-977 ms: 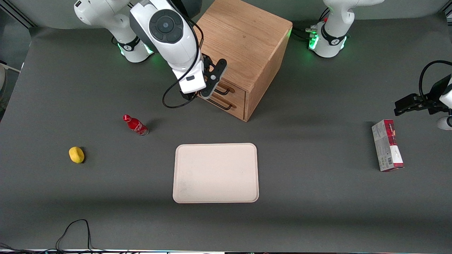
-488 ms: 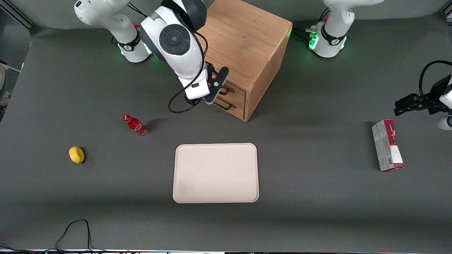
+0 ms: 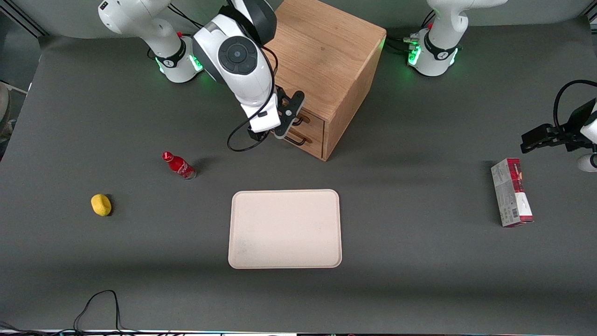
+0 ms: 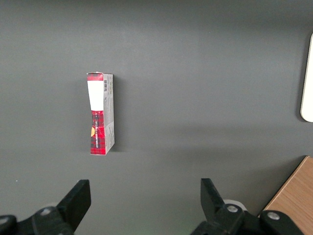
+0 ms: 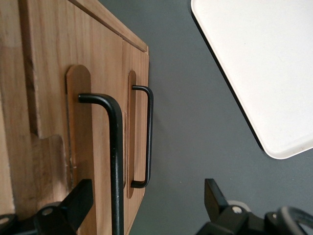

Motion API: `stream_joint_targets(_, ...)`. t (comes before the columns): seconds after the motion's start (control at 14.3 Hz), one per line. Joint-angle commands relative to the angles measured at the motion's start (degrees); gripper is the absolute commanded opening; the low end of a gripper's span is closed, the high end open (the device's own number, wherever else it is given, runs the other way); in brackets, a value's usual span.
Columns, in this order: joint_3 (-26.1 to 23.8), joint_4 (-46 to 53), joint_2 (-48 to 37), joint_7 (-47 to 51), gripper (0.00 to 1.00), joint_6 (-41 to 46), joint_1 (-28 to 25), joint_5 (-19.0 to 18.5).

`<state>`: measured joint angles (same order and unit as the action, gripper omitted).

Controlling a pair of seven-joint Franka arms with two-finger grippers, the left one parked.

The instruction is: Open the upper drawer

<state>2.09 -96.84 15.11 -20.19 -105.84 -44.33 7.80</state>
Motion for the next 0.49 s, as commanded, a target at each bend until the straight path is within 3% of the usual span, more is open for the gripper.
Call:
stream_joint_targets(0.0,0.89,-2.47,-0.96,-0.99,1.00,-1.82,-0.67,-1.21)
stream_joint_targets(0.42,1.68,-4.14,-0.44,-0.99,1.00,-4.54,-0.67,-1.30)
